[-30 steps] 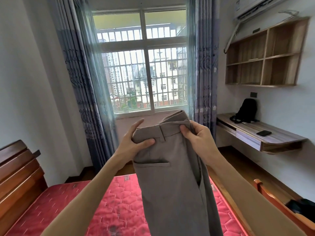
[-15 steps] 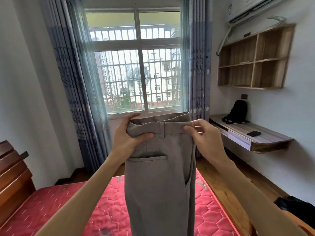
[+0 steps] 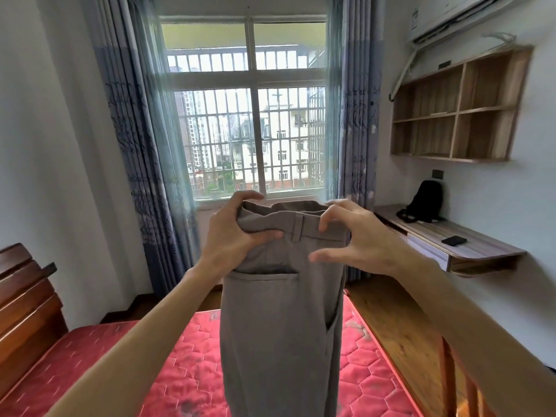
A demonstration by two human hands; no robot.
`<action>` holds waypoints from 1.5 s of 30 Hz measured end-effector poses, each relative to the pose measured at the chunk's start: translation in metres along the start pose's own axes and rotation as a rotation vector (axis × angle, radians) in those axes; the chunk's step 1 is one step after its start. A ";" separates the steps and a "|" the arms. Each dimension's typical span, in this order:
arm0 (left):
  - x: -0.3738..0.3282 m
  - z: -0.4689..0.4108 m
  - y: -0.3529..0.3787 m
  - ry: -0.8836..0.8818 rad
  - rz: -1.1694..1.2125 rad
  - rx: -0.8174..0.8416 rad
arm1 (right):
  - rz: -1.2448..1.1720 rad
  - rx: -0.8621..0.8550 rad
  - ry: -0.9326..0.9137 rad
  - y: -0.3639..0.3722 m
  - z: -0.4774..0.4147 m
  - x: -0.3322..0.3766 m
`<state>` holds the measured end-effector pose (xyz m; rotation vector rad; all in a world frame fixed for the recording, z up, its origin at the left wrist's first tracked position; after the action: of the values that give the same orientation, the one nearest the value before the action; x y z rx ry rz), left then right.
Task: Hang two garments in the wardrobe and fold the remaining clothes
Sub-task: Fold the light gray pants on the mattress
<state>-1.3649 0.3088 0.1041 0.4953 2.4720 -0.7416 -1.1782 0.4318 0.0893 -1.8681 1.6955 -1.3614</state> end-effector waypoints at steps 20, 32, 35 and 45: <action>-0.048 -0.009 0.014 0.715 -1.030 0.181 | 0.627 0.195 -0.184 0.006 -0.048 0.041; -0.021 -0.002 0.046 0.836 -0.946 0.367 | 0.351 0.221 -0.245 -0.002 -0.033 0.001; -0.015 -0.012 0.059 0.696 -0.896 0.430 | 0.318 0.267 -0.166 -0.001 -0.035 -0.012; 0.045 -0.063 0.144 0.519 -1.053 0.791 | 0.534 0.493 0.196 0.021 -0.081 -0.114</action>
<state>-1.3560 0.4677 0.0657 -0.5302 2.7277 -2.2728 -1.2388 0.5571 0.0654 -0.9576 1.5888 -1.5662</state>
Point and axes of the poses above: each hand's wrist, its own z-axis away from the middle knuckle, its own y-axis out of the palm, x = y × z, the point moved 8 cm from there along -z, towards the middle knuckle, and after that the axes turned 7 degrees about -z, right-handed, at the moved point
